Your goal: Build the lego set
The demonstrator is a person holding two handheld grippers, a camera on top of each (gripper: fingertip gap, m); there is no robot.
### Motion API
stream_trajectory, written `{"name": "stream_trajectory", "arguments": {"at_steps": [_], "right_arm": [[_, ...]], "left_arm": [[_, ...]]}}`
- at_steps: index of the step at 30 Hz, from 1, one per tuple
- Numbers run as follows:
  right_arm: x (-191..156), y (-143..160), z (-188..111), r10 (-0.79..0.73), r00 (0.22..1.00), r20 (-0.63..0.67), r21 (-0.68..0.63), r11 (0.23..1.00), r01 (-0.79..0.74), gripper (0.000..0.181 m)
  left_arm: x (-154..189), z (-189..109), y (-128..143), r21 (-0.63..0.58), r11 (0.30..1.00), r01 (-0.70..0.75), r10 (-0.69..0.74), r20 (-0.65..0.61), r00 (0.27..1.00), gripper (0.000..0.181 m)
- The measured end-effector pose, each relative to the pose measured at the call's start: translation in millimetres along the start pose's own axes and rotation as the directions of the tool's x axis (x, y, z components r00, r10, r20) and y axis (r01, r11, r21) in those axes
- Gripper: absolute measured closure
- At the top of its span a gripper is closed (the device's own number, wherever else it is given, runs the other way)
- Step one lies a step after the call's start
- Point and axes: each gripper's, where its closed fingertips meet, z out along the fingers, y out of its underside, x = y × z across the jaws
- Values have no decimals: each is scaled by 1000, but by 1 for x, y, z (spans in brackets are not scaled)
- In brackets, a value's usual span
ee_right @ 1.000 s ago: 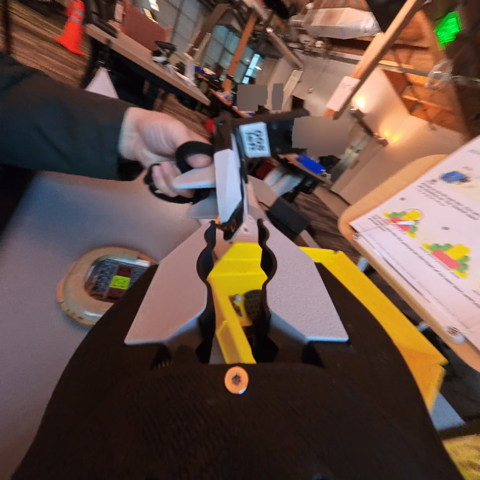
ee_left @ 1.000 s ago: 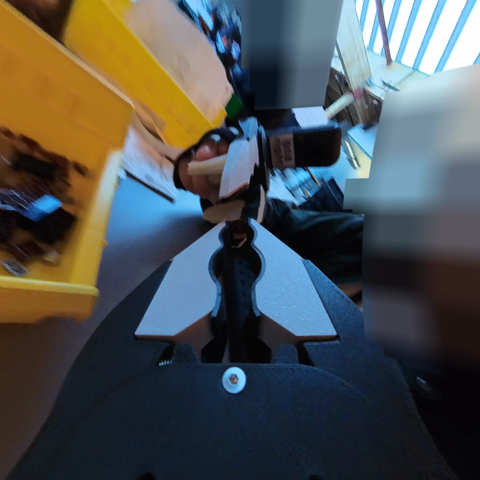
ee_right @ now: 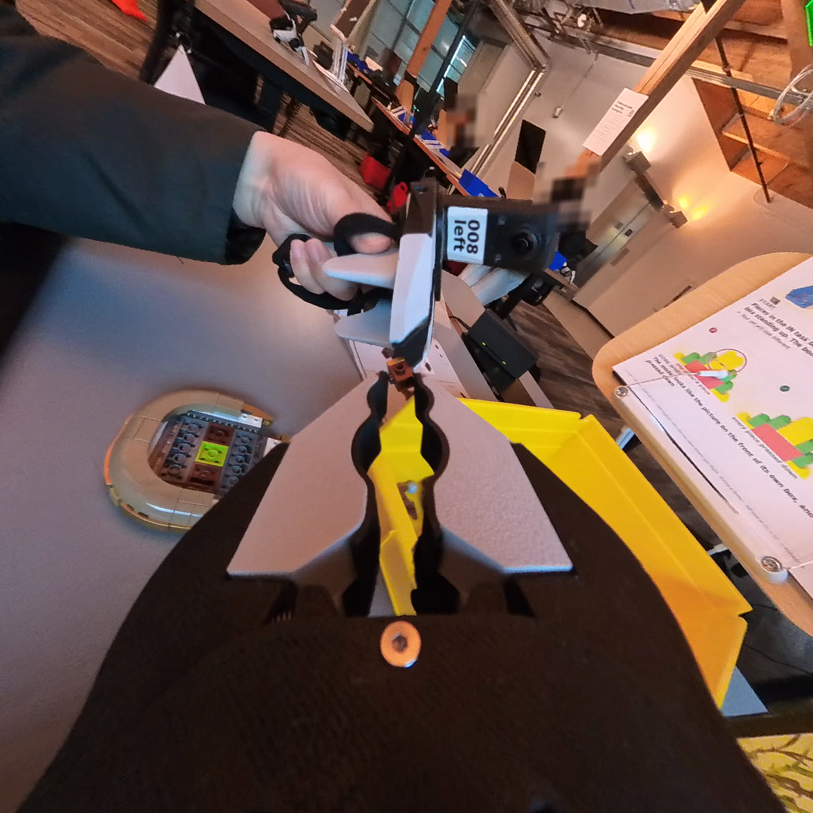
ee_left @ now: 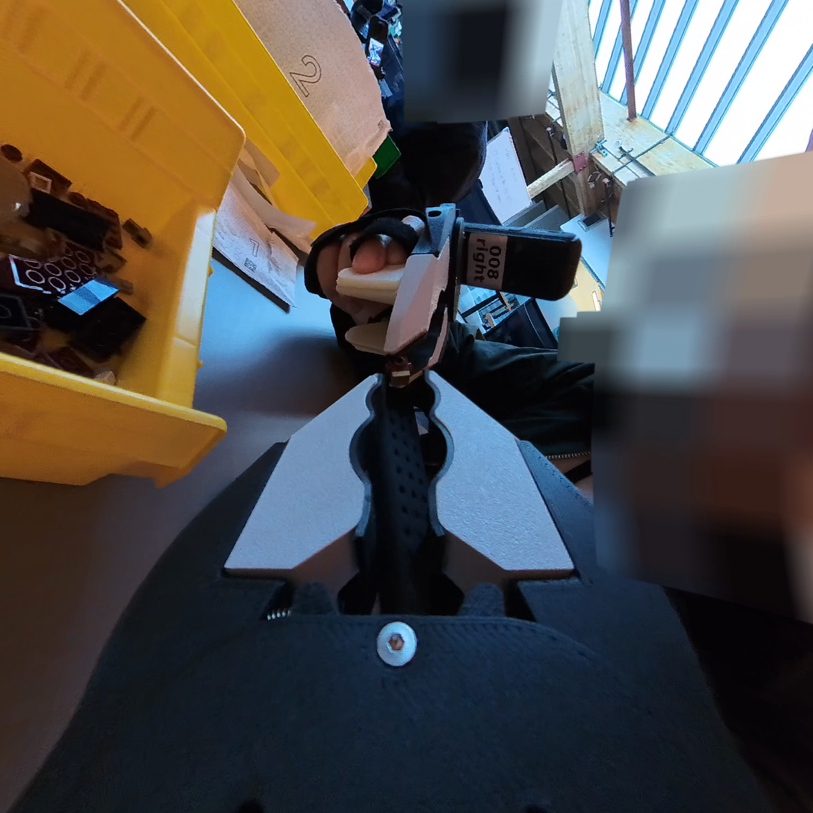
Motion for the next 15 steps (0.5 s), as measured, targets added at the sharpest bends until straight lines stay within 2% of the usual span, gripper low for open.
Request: {"name": "stream_trajectory", "arguments": {"at_steps": [2,12,15], "right_arm": [[2,1,0,-12,1000,-18,-11,1000,12,173],[-4,9,3,-43,999,11,-62,997,44,171],[-5,7,3,-34,999,24,-68,997,36,172]], "left_arm": [[-4,2,0,5,1000,-10,10,13,1000,174],[-12,3,8,-45,998,-32,35,83,996,175],[-9,3,8,-51,998,-38,42,70,997,175]]}}
